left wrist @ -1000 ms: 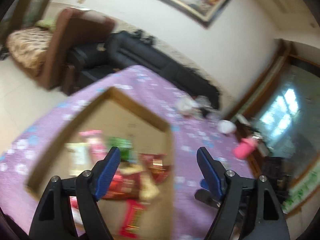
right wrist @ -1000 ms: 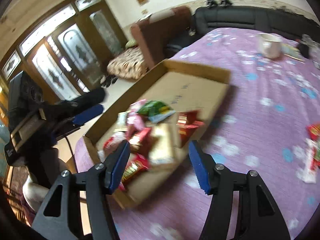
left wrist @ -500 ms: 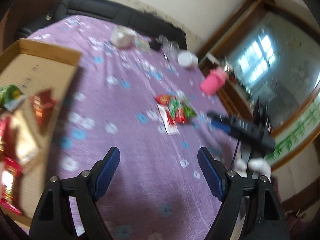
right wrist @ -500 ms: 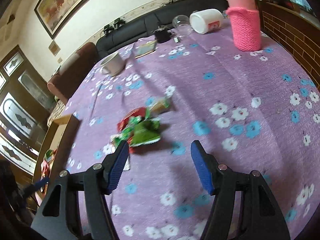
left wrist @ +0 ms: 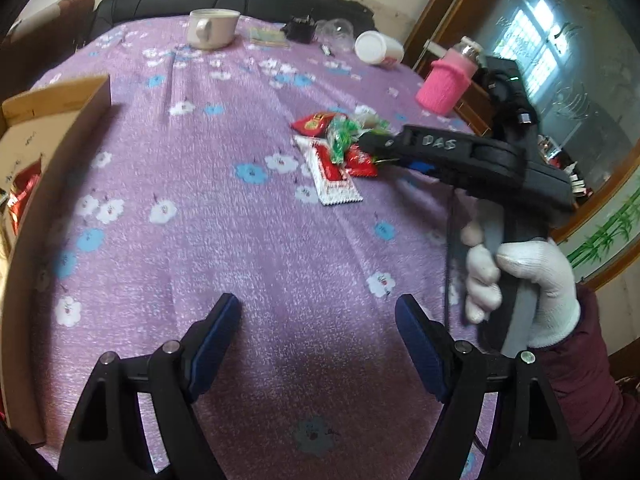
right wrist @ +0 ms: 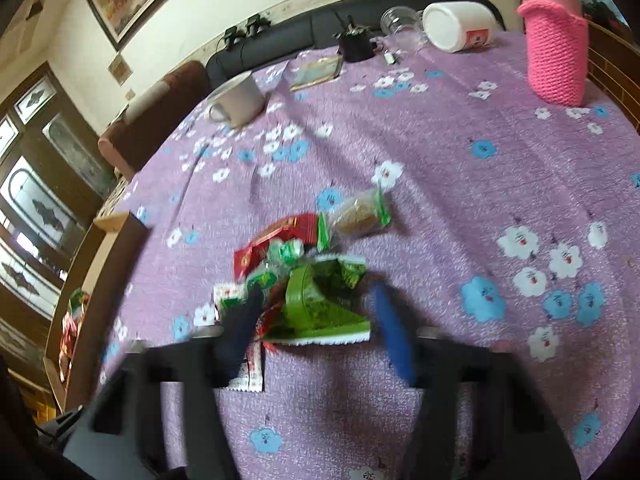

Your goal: Organize snacks

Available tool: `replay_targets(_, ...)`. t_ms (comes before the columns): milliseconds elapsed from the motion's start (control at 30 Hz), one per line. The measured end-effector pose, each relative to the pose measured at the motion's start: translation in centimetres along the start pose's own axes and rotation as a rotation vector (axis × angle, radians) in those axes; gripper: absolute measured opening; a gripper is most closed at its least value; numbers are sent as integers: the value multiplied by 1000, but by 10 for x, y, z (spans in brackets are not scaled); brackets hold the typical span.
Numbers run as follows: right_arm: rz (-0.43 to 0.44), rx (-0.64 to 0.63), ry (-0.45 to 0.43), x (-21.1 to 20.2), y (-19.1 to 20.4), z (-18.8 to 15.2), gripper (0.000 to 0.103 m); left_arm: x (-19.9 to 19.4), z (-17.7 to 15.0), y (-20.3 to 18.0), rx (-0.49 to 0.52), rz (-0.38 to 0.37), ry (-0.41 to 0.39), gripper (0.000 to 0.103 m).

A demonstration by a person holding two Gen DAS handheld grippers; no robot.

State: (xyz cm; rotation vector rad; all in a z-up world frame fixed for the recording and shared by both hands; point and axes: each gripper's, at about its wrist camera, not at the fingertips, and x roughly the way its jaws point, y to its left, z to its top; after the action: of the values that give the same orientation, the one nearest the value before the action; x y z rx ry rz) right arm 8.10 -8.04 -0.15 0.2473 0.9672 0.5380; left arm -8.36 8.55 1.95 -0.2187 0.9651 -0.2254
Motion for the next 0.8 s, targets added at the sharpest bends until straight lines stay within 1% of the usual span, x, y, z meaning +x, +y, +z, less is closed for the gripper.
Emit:
replay_targets(100, 23, 24, 2, -5, -5, -3, 36, 2, 1, -2, 1, 8, -1, 82)
replay_targets(133, 29, 31, -2, -7, -7, -4, 36, 2, 0, -2, -2, 0, -7, 85)
replay_targets(200, 71, 51, -7, -13, -11, -5, 36, 3, -1, -2, -2, -21, -20, 90)
replay_targets(233, 105, 57, -9, -17, -13, -6, 36, 3, -2, -2, 3, -37, -22, 94)
replay_targets(267, 160, 57, -4, -20, -13, -8, 36, 3, -2, -2, 5, -44, -20, 95)
replay_targets(300, 201, 52, 10, -20, -12, -9, 36, 3, -1, -2, 7, -56, -14, 97)
replay_targets(333, 269, 48, 35, -19, -11, -11, 36, 3, 0, -1, 5, -80, -7, 101)
replay_targets(367, 323, 44, 57, -18, -8, -14, 36, 3, 1, -1, 6, -92, -3, 102)
replay_targets(400, 343, 37, 66, -17, -6, -16, 37, 3, 1, -2, 9, -92, 4, 102)
replay_targets(467, 321, 38, 52, -18, -6, -16, 37, 4, 3, -5, 19, -79, 23, 102)
replay_targets(533, 263, 64, 28, -20, -13, -15, 36, 6, 7, -6, 4, -64, 42, 100)
replay_targets(567, 236, 92, 17, -21, -20, -14, 36, 8, 11, -6, -1, -64, 45, 95)
replay_targets(600, 227, 127, 10, -22, -28, -13, 36, 11, 18, -6, -1, -64, 50, 91)
replay_targets(667, 226, 176, -1, -24, -39, -12, 36, 17, 30, -6, 7, -54, 47, 79)
replay_targets(733, 221, 197, -12, -25, -44, -10, 36, 26, 46, -6, 19, -53, 20, 74)
replay_targets(800, 214, 201, -24, -27, -47, -10, 36, 38, 61, -1, -5, -52, 6, 73)
